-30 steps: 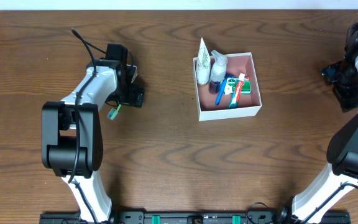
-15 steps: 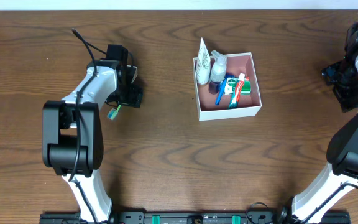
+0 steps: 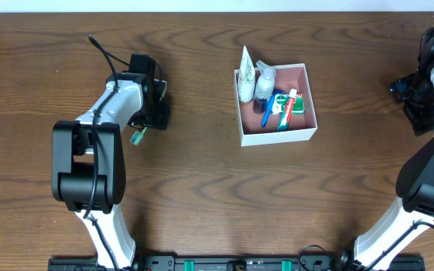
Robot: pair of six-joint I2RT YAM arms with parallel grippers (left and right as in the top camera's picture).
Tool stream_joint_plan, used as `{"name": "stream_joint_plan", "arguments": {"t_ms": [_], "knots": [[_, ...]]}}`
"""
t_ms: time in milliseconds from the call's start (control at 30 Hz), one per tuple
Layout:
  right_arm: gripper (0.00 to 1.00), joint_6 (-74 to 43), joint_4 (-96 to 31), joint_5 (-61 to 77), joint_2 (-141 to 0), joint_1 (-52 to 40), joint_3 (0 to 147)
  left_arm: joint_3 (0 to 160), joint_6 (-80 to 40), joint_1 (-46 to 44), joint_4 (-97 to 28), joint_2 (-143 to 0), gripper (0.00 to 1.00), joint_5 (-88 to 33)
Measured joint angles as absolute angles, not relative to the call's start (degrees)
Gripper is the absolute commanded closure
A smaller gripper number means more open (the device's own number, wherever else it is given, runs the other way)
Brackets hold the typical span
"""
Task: Pack container
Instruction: 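Lower the left gripper over the green toothbrush handle, then grasp the green toothbrush with the left gripper and lift it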
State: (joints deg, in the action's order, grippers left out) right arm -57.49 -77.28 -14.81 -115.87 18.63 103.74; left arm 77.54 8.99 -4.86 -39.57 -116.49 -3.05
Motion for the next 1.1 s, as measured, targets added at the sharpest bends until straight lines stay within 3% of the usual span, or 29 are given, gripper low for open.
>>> {"name": "stream_joint_plan", "arguments": {"t_ms": [167,433,767,1100], "knots": [[0.01,-57.5,-77.3,-14.8,-115.9,18.6,103.7,77.5,9.3,-4.9,-39.3,-116.5,0.76,-3.0],[0.01,-57.5,-77.3,-14.8,-115.9,18.6,103.7,77.5,8.8,-4.9,-38.7,-116.6,0.93,-3.0],[0.01,-57.5,-77.3,-14.8,-115.9,18.6,103.7,77.6,8.6,-4.9,-38.7,-116.6,0.94,-3.7],[0.01,-57.5,-77.3,-14.8,-115.9,18.6,103.7,77.7,7.2,-4.8,-39.8,-109.2,0.94,-13.2]]}}
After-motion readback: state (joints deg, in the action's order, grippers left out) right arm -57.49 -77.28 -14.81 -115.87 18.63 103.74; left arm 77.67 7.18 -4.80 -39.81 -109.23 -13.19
